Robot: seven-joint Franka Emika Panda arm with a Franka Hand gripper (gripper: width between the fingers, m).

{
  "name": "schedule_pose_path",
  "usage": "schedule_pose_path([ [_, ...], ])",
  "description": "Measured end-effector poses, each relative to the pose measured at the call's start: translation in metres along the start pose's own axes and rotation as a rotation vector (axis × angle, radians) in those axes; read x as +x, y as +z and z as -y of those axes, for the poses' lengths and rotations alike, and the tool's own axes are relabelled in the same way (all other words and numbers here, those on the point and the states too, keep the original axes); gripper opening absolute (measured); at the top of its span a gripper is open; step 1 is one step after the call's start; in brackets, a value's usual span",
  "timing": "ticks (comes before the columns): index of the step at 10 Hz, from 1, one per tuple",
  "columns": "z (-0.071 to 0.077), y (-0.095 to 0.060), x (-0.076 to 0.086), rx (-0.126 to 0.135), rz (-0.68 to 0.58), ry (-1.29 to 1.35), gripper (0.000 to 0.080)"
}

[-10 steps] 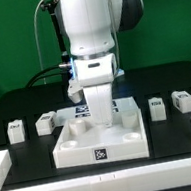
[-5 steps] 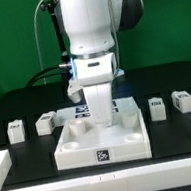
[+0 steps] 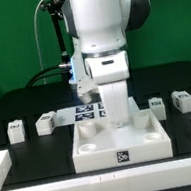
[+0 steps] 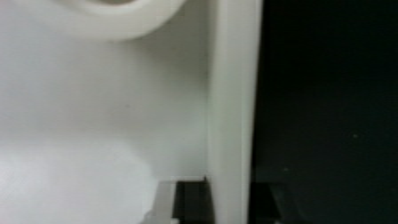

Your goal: Assemble one leg

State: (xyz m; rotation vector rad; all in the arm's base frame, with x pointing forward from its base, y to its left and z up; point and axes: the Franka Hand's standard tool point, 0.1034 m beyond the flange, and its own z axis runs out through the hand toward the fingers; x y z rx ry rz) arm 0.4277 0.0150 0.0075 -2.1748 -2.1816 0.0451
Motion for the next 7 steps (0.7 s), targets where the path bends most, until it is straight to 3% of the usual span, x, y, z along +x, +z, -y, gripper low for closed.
schedule_pose_path([
  [4,-0.023,0.0,0.032,-0.023,-0.008,-0.029,0.0063],
  [7,-0.038,-0.001,0.051,-0.018,-0.01,0.031,0.0063],
])
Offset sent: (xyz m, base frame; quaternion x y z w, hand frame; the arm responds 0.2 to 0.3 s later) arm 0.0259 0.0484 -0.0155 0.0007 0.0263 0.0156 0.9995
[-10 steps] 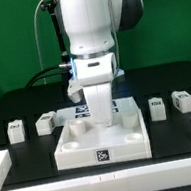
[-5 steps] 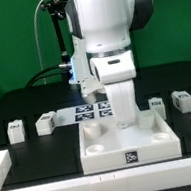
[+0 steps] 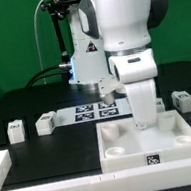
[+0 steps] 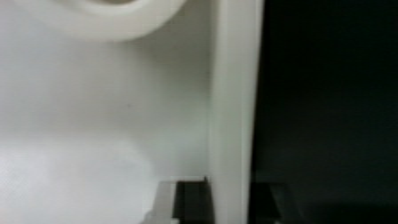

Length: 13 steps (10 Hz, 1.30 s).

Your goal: Assemble one leg

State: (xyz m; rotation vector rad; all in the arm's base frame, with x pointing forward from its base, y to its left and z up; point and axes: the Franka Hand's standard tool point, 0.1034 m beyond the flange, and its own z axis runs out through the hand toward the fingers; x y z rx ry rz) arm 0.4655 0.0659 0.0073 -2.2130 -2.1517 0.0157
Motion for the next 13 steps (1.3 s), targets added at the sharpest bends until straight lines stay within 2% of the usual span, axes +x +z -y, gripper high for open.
schedule_pose_path([
  [2,-0.004,-0.001,0.009,0.003,-0.001,0.015,0.0063],
  [4,-0.01,-0.002,0.01,0.016,0.006,0.017,0.0063],
  [7,-0.02,-0.002,0.008,0.004,0.001,-0.008,0.0063],
  [11,-0.02,-0.002,0.007,0.003,0.001,-0.006,0.0063],
  [12,-0.02,-0.002,0.007,0.004,0.001,-0.006,0.0256],
  [13,-0.02,-0.002,0.007,0.004,0.001,-0.006,0.0407],
])
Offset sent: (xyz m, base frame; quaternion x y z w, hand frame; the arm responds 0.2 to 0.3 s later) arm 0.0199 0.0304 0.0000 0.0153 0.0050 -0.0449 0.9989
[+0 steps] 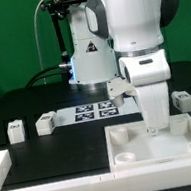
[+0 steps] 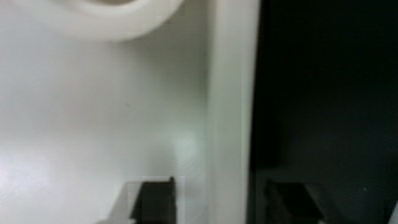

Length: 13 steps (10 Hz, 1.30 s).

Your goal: Assemble one leg

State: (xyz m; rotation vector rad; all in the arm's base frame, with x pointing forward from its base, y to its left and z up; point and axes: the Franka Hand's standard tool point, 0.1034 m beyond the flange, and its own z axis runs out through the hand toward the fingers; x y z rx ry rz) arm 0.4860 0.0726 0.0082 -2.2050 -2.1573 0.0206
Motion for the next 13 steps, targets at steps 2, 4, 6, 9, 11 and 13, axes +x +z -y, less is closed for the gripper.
schedule_pose_path([
  [2,0.0,0.0,0.0,0.0,0.0,0.0,0.0547],
  [4,0.0,0.0,0.0,0.0,0.0,0.0,0.0643],
  [6,0.0,0.0,0.0,0.0,0.0,0.0,0.0648],
  [9,0.015,-0.012,0.0,-0.017,0.003,0.05,0.0649],
  [11,0.029,-0.026,0.008,-0.026,0.006,0.104,0.0649],
  [13,0.033,-0.029,0.009,-0.028,0.007,0.135,0.0649],
])
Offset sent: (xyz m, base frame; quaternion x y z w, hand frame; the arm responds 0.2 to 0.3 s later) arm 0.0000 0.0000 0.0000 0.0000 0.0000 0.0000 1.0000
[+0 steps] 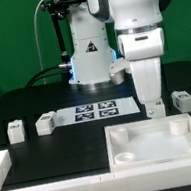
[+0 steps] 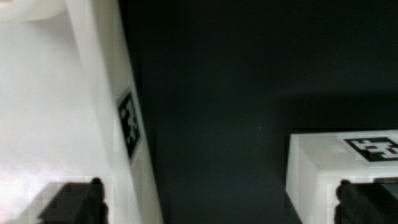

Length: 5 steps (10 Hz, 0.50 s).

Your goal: Assemble one leg

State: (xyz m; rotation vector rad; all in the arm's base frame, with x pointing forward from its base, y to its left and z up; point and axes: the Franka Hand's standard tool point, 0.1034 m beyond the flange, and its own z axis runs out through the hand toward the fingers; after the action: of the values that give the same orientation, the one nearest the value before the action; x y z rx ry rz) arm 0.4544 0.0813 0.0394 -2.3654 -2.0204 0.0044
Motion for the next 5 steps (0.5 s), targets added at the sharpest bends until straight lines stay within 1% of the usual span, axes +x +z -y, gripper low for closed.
schedule_pose_path([
  [2,0.0002,0.0008,0.0002,0.002,-0.001,0.063,0.0649],
  [5,0.0008,0.0011,0.0015,0.007,-0.006,0.363,0.0649],
])
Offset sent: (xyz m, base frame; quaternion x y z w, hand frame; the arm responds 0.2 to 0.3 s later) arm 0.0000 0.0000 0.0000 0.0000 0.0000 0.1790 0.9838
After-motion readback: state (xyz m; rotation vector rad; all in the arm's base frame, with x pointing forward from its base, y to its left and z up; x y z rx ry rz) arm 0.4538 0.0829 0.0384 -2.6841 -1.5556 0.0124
